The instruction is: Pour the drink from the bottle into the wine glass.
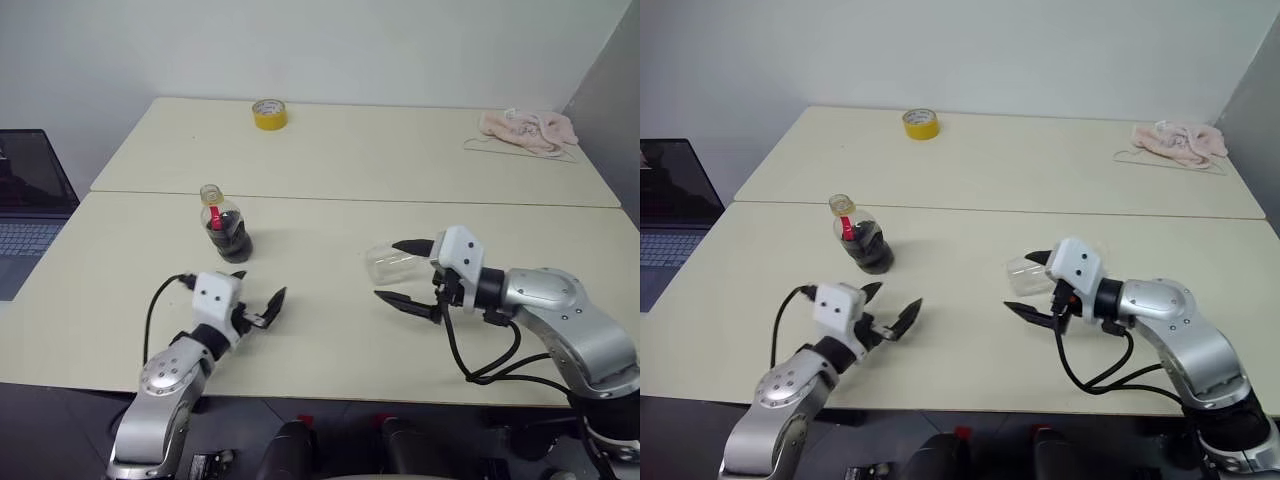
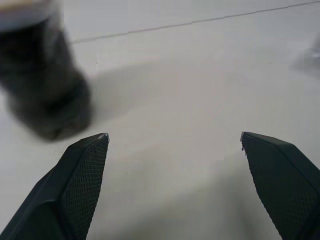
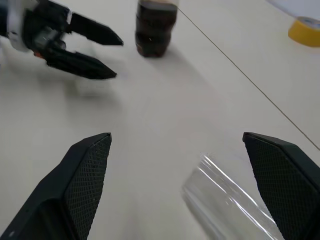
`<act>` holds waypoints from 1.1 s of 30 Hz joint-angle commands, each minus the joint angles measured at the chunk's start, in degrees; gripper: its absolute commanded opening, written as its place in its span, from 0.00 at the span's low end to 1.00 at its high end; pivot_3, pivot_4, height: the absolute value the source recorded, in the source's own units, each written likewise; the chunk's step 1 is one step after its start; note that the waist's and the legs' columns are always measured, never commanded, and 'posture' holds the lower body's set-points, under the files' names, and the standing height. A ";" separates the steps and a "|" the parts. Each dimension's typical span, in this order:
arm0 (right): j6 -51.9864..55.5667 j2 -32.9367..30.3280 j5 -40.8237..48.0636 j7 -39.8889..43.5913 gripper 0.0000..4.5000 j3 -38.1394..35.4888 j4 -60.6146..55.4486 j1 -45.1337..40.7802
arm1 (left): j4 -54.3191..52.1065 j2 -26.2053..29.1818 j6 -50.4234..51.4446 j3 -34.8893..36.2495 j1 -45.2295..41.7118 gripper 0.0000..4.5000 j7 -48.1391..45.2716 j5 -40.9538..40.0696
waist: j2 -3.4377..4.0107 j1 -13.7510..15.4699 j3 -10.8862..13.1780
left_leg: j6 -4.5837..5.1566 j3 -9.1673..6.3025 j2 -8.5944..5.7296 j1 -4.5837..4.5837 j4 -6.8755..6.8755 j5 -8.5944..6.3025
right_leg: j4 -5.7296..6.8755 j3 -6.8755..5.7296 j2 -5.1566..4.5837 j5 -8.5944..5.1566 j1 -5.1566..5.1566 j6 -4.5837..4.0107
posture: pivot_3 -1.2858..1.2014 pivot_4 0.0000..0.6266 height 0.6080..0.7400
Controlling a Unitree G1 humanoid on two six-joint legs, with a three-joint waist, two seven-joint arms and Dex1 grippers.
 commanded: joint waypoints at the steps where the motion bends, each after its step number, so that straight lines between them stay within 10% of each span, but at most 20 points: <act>1: -3.25 -2.03 -6.26 -3.10 1.00 -0.54 0.65 -0.23 | -2.60 1.58 3.47 -2.08 -4.60 0.99 -1.62 -0.42 | 0.00 -0.01 0.00 | 0.00 0.00 0.00 0.01 0.00 0.00 | 0.01 -0.01 0.01 0.00 0.00 0.00 | 0.52 0.24 1.00; 15: -14.06 -8.87 -32.75 -8.81 1.00 8.42 10.89 -3.62 | -1.87 6.85 9.31 -6.27 -17.06 0.99 -14.02 -6.27 | 0.01 -0.13 0.01 | -0.23 0.07 0.02 0.01 0.00 0.13 | 0.00 0.04 0.04 0.00 -0.01 0.01 | 0.52 0.24 1.00; 33: -21.50 2.04 -50.19 -23.16 1.00 11.94 24.82 -3.70 | 0.39 6.89 9.37 -8.67 -19.71 0.99 -17.98 -6.25 | 0.01 -0.14 0.01 | -0.25 0.09 0.01 0.01 0.01 0.14 | 0.01 0.08 0.04 0.00 -0.02 0.01 | 0.52 0.24 1.00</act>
